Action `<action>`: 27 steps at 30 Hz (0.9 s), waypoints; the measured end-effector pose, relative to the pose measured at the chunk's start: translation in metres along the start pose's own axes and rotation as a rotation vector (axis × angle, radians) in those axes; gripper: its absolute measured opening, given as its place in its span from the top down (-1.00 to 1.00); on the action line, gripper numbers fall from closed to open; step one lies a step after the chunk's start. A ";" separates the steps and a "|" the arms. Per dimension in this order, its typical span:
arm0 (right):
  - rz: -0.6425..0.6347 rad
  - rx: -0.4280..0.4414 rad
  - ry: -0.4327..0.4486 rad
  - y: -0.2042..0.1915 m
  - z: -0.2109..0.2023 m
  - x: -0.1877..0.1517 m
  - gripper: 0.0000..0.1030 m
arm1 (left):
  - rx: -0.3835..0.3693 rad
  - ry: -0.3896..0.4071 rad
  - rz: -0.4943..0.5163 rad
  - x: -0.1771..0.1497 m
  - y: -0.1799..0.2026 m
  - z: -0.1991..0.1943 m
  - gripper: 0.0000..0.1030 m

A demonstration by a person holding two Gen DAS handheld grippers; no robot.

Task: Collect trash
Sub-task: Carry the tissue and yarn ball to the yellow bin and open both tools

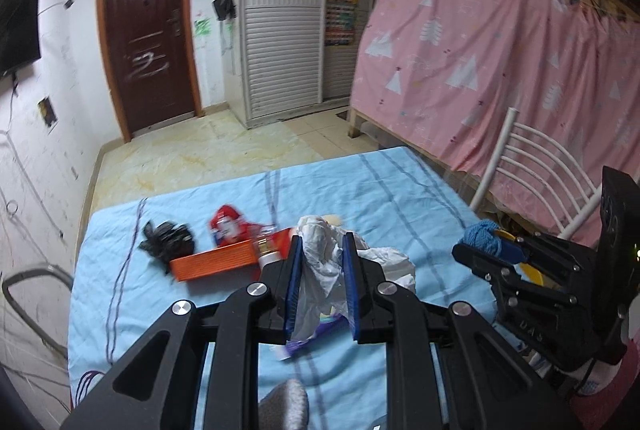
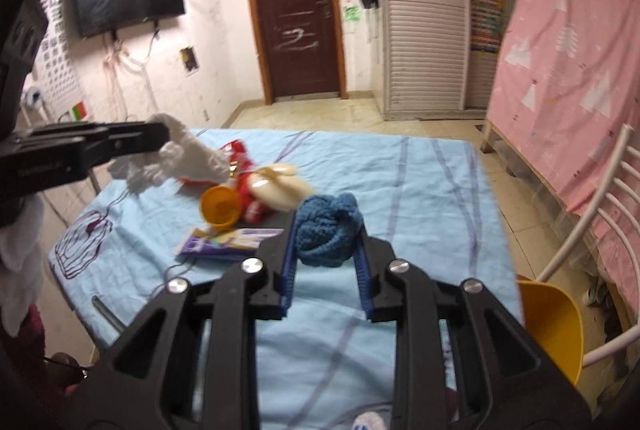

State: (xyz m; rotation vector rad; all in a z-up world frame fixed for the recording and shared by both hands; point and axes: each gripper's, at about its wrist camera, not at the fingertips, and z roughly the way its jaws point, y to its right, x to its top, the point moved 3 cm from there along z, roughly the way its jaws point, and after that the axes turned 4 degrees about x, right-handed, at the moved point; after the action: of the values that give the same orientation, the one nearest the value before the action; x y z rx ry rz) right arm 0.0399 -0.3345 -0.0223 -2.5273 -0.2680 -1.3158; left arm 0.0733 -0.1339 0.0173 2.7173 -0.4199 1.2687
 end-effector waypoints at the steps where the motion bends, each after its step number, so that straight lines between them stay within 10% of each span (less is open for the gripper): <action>1: 0.011 -0.007 0.006 0.007 -0.003 -0.001 0.53 | -0.004 0.000 0.009 0.002 0.008 0.001 0.80; 27: 0.355 -0.298 0.090 0.215 -0.064 -0.053 0.52 | -0.278 -0.058 0.232 0.037 0.245 0.076 0.80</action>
State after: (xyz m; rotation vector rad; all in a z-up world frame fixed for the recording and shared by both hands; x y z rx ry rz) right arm 0.0229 -0.5600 -0.0649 -2.5767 0.4078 -1.3992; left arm 0.0792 -0.3915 -0.0065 2.5295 -0.8703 1.0849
